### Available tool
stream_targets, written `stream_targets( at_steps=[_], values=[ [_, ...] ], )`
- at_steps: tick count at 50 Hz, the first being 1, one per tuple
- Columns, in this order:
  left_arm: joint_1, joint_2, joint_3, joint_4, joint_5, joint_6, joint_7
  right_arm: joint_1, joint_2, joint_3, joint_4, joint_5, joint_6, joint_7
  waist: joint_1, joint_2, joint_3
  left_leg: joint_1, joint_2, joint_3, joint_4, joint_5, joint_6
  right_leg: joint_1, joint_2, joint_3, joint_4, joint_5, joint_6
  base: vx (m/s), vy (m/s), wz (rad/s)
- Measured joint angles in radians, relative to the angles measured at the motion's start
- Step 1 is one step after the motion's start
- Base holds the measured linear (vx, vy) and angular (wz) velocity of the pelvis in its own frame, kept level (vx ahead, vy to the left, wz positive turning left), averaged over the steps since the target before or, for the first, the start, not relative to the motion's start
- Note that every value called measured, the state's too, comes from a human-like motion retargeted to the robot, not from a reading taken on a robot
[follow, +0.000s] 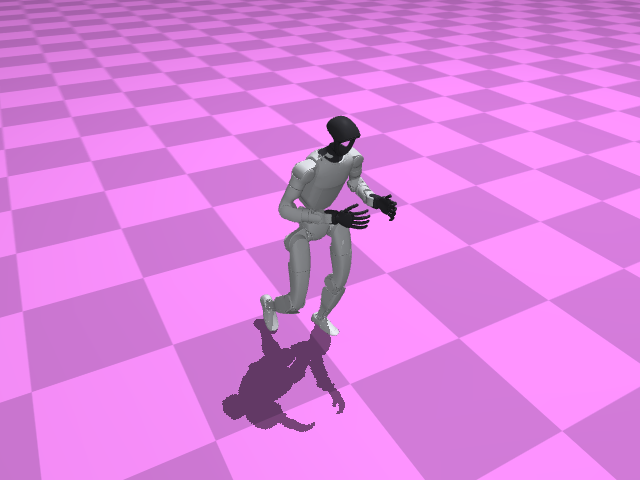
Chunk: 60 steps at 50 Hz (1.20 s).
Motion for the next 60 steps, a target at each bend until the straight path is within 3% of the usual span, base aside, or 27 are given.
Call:
stream_targets(
  at_steps=[2,5,8,12,15,17,18,20,23,25,28,30,33,35,37,39,40,42,44,47,52,55,57,60],
  values=[
    [-0.178,0.002,-0.036,0.034,0.09,0.003,0.017,0.097,0.008,-0.034,-0.012,0.041,-0.015,0.023,-0.033,0.004,0.009,0.027,0.002,-0.024,0.04,-0.042,-0.034,-0.033,-0.01,-0.036,0.016,-0.055,-0.029,0.73,0.02,0.85],
    [-0.352,-0.018,-0.019,0.011,0.166,-0.002,0.031,0.247,-0.025,-0.102,-0.136,0.176,-0.054,0.109,-0.116,0.034,-0.031,0.131,0.022,-0.049,-0.075,0.011,-0.104,-0.045,0.032,-0.089,-0.178,-0.071,-0.017,0.8,0.02,0.55],
    [-0.397,-0.054,0.016,-0.029,0.177,-0.024,0.107,0.318,-0.105,-0.135,-0.226,0.251,-0.07,0.153,-0.221,0.068,-0.108,0.23,0.035,-0.06,-0.231,0.162,-0.146,-0.014,0.091,-0.154,-0.561,0.019,0.087,0.85,-0.02,0.19],
    [-0.351,-0.1,0.026,-0.07,0.132,-0.048,0.146,0.319,-0.145,-0.11,-0.211,0.285,-0.06,0.132,-0.279,0.053,-0.153,0.333,-0.009,-0.083,-0.285,0.369,-0.167,0.044,0.129,-0.178,-0.94,0.121,0.237,0.87,-0.1,-0.35],
    [-0.251,-0.083,0.039,-0.088,0.086,-0.047,0.094,0.261,-0.12,-0.06,-0.139,0.306,-0.023,0.144,-0.276,0.007,-0.146,0.276,-0.068,-0.078,-0.009,0.406,-0.154,0.108,0.111,-0.13,-1.02,0.197,0.235,0.82,-0.09,-0.64],
    [-0.187,-0.072,0.048,-0.059,0.041,-0.039,0.031,0.183,-0.109,-0.026,-0.077,0.302,-0.016,0.14,-0.248,0.028,-0.117,0.151,-0.046,-0.049,0.323,0.345,-0.149,0.118,0.123,-0.106,-0.935,0.152,0.141,0.75,0.0,-0.88],
    [-0.192,-0.068,0.045,-0.021,0.027,-0.044,-0.009,0.1,-0.111,-0.023,-0.041,0.288,-0.018,0.15,-0.213,0.044,-0.051,0.112,-0.016,-0.028,0.47,0.293,-0.149,0.101,0.135,-0.095,-0.808,0.062,0.097,0.72,0.05,-1.15],
    [-0.123,-0.096,0.047,0.032,-0.02,-0.025,-0.001,-0.016,-0.116,0.024,0.035,0.134,-0.003,0.075,-0.169,0.108,0.018,0.015,0.052,-0.021,0.69,0.217,-0.096,0.086,0.177,-0.062,-0.649,-0.064,-0.036,0.73,0.08,-1.1],
    [0.065,-0.139,0.027,0.046,-0.101,-0.038,-0.008,-0.095,-0.075,0.033,0.07,-0.053,0.043,-0.092,-0.08,0.098,0.008,-0.091,0.09,-0.001,0.73,0.126,-0.063,0.085,0.166,-0.021,-0.544,-0.124,0.026,0.81,0.05,-0.84],
    [0.208,-0.129,0.042,-0.014,-0.172,-0.062,-0.043,-0.07,-0.013,-0.017,0.018,-0.065,0.038,-0.124,-0.03,0.049,-0.037,-0.13,0.098,0.019,0.585,0.113,-0.057,0.128,0.142,-0.003,-0.616,-0.076,0.098,0.87,0.0,-0.43],
    [0.367,-0.08,0.121,-0.108,-0.263,-0.082,-0.099,-0.01,0.039,-0.109,-0.084,-0.04,-0.015,-0.051,0.026,-0.028,-0.098,-0.092,0.101,0.069,0.114,0.191,-0.074,0.194,0.115,0.014,-0.757,0.087,0.163,0.89,0.02,-0.27],
    [0.441,-0.073,0.182,-0.144,-0.283,-0.09,-0.121,0.011,0.036,-0.118,-0.122,-0.036,-0.048,-0.032,0.041,-0.034,-0.12,-0.018,0.114,0.07,-0.236,0.251,-0.124,0.242,0.134,0.019,-0.809,0.201,0.177,0.9,0.11,-0.33],
    [0.466,-0.083,0.229,-0.184,-0.233,-0.084,-0.142,0.047,-0.005,-0.082,-0.157,0.002,-0.081,0.013,0.04,0.025,-0.119,0.053,0.155,-0.026,-0.491,0.259,-0.192,0.278,0.191,0.008,-0.728,0.273,0.117,0.84,0.17,-0.32],
    [0.372,-0.054,0.219,-0.19,-0.172,-0.06,-0.135,0.059,-0.026,-0.061,-0.154,0.015,-0.077,0.048,0.046,0.067,-0.093,0.082,0.176,-0.097,-0.519,0.302,-0.197,0.23,0.209,-0.031,-0.515,0.225,0.038,0.7,0.17,-0.17],
    [0.133,0.027,0.158,-0.126,-0.105,-0.022,-0.118,0.035,-0.025,-0.049,-0.09,0.021,-0.056,0.062,0.065,0.045,-0.041,0.064,0.128,-0.126,-0.419,0.323,-0.128,0.101,0.138,-0.066,-0.185,0.105,-0.039,0.57,0.13,0.17],
    [-0.166,0.108,0.048,-0.018,-0.042,0.017,-0.097,-0.014,-0.003,-0.03,0.019,0.014,-0.034,0.035,0.071,-0.006,0.043,-0.011,0.041,-0.134,-0.17,0.224,-0.037,-0.011,0.052,-0.049,0.082,-0.01,-0.085,0.52,0.08,0.69],
    [-0.319,0.14,-0.019,0.042,-0.007,0.033,-0.085,-0.043,0.013,-0.02,0.077,0.01,-0.026,0.011,0.068,-0.025,0.091,-0.057,0.004,-0.133,-0.014,0.148,-0.007,-0.058,0.024,-0.031,0.188,-0.062,-0.096,0.54,0.08,0.73],
    [-0.551,0.161,-0.148,0.121,0.045,0.022,-0.067,-0.088,0.041,-0.007,0.134,-0.03,-0.025,-0.025,0.049,-0.017,0.135,-0.107,-0.011,-0.124,0.18,0.029,-0.023,-0.18,0.004,-0.019,0.317,-0.055,-0.023,0.61,0.09,0.42],
    [-0.658,0.172,-0.21,0.099,0.079,0.011,-0.052,-0.075,0.037,-0.021,0.076,-0.012,-0.044,-0.004,-0.003,0.027,0.148,-0.067,-0.001,-0.119,0.209,-0.016,-0.04,-0.209,-0.015,-0.057,0.273,-0.114,-0.062,0.72,0.09,0.09],
    [-0.711,0.163,-0.247,0.032,0.074,-0.014,-0.037,-0.01,0.002,-0.074,-0.073,0.089,-0.067,0.1,-0.103,0.127,0.132,0.033,0.024,-0.104,0.12,0.016,-0.068,-0.229,-0.036,-0.134,0.057,-0.089,-0.034,0.77,0.09,-0.02],
    [-0.502,0.098,-0.187,-0.017,0.083,-0.048,-0.065,0.091,-0.076,-0.122,-0.181,0.168,-0.073,0.197,-0.231,0.302,0.073,0.246,0.032,-0.091,-0.12,0.241,-0.152,-0.118,-0.045,-0.236,-0.589,0.067,0.166,0.85,0.02,-0.48],
    [-0.317,0.076,-0.133,-0.01,0.197,-0.064,-0.064,0.083,-0.111,-0.105,-0.155,0.142,-0.07,0.207,-0.286,0.361,0.049,0.311,0.002,-0.096,-0.119,0.345,-0.216,-0.05,-0.058,-0.238,-0.883,0.112,0.236,0.88,-0.05,-0.84],
    [-0.221,0.08,-0.098,-0.003,0.291,-0.075,-0.076,0.046,-0.119,-0.087,-0.118,0.149,-0.074,0.209,-0.306,0.384,0.056,0.273,-0.02,-0.08,0.046,0.348,-0.251,-0.044,-0.082,-0.208,-0.897,0.152,0.225,0.81,-0.02,-0.84],
    [-0.099,0.102,-0.024,-0.007,0.415,-0.074,-0.078,-0.013,-0.14,-0.077,-0.071,0.138,-0.107,0.166,-0.306,0.435,0.074,0.14,-0.026,-0.024,0.412,0.289,-0.279,-0.158,-0.127,-0.12,-0.625,0.145,0.158,0.73,0.06,-0.92]
  ],
)
